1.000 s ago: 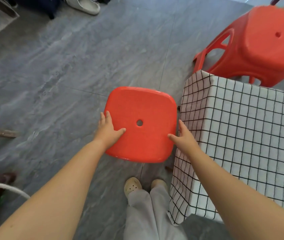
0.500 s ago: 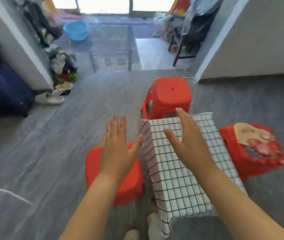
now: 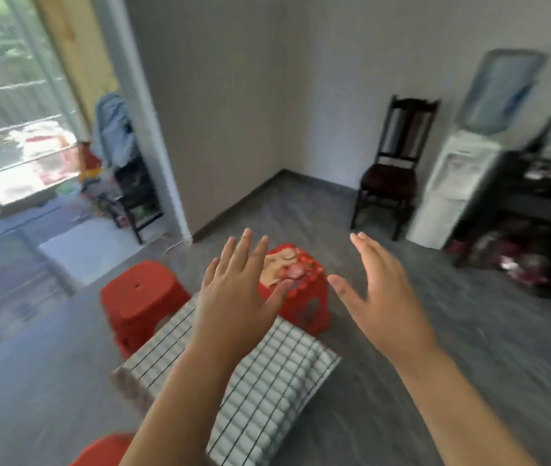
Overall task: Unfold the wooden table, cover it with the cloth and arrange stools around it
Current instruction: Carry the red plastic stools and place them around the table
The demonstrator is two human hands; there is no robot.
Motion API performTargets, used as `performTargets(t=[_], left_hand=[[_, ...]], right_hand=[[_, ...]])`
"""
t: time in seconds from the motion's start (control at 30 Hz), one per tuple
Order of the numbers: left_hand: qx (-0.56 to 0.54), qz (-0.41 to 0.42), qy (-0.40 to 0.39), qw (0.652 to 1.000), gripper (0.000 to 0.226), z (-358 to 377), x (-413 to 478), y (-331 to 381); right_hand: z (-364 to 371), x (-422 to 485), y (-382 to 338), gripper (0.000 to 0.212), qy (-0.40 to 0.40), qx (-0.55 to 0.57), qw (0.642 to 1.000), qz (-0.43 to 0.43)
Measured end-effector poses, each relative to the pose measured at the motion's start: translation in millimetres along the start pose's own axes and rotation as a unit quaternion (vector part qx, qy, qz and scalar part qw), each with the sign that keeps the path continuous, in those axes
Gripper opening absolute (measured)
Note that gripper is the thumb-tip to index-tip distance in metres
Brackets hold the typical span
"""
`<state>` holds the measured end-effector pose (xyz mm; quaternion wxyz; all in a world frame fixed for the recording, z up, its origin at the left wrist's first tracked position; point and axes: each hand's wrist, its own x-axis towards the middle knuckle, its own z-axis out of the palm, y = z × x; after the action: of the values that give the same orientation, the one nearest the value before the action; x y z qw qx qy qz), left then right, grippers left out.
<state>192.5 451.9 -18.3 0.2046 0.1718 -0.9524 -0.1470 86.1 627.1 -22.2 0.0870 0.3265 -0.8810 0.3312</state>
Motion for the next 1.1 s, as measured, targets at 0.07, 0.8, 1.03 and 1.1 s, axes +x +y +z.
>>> performTargets(t=[0.07,0.8,1.03,1.1], left_hand=[[-0.006,0.044,-0.017,0.999,0.082,23,20,58],[-0.045,0.334,-0.2,0.92,0.085,318,91,621],[-0.062,0.36,-0.234,0.901,0.091,424,141,730],[-0.074,0.356,-0.247,0.898,0.091,455,163,763]], right_hand=[[-47,-13,51,0.076,0.04,-0.038,0.997,0.045],[-412,-209,511,0.071,0.168,-0.199,0.857,0.444],[-455,-187,635,0.072,0.159,-0.211,0.833,0.486],[-471,-174,672,0.071,0.157,-0.216,0.826,0.497]])
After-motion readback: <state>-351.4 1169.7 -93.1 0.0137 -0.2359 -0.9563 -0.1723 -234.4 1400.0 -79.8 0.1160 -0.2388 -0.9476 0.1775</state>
